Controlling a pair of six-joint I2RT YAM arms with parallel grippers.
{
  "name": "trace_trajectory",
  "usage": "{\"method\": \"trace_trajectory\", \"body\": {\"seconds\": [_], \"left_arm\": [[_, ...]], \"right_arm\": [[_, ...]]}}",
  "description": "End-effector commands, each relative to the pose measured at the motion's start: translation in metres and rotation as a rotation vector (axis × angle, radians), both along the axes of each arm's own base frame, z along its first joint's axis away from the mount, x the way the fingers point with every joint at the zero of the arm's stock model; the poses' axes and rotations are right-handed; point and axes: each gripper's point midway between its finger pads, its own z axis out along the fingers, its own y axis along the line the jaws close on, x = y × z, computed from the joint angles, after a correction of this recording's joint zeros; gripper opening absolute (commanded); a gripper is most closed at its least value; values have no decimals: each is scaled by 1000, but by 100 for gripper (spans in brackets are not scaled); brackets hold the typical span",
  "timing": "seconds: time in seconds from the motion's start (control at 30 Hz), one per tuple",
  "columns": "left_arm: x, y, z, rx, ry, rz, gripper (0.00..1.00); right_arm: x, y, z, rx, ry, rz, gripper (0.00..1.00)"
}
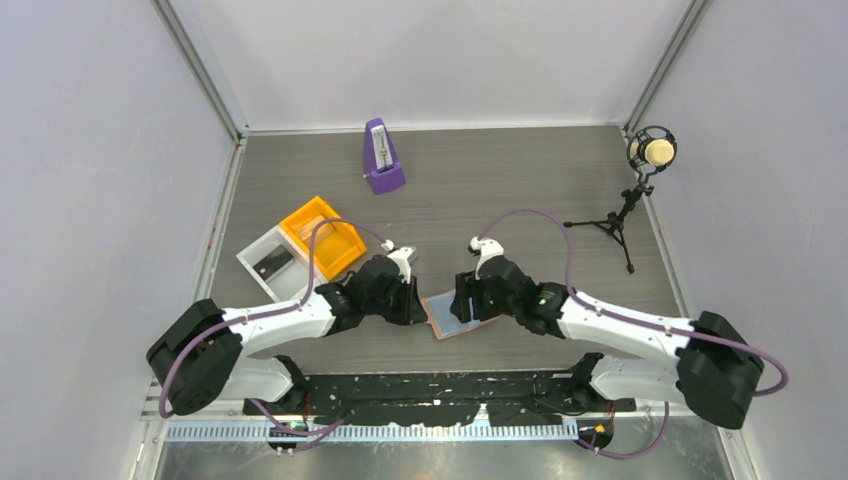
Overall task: Take the credit cards out of the card holder
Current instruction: Open the card holder at the center of the board.
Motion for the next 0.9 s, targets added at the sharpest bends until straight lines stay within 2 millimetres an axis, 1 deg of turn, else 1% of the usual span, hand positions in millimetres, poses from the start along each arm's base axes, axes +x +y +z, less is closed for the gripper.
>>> {"method": "trace_trajectory", "body": {"seconds": [0.0,0.03,0.07,0.1,0.17,0.37,0.53,0.6,0.67,0.77,0.87], "left_arm": [[3,-10,11,-48,-28,-18,0],[3,-10,12,-52,-29,-17,0],[3,-10,13,-56,-29,-17,0],[3,-11,13,-59,-28,-17,0],[3,-11,13,-60,-27,-17,0],[3,-12,15,-71,-27,-18,0],[2,-12,16,-73,-29,-17,0],[2,-12,17,-72,-30,-18,0],[2,-10,16,-66,-29,-16,0],[2,-9,16,-63,-31,-11,0],[2,-7,14,-54,-32,-8,0]], "right_arm": [[5,35,11,54,-35,49,66],[5,37,4,36,-28,47,67],[4,40,3,35,-31,53,69],[5,40,-4,18,-26,43,70],[5,41,-10,4,-23,32,71],[2,41,-24,-22,-17,22,75],[2,38,-33,-45,-17,5,75],[3,34,-36,-67,-22,-9,74],[5,28,-37,-90,-31,-28,70],[6,22,-40,-115,-30,-45,63],[7,15,-40,-132,-39,-71,59]]}}
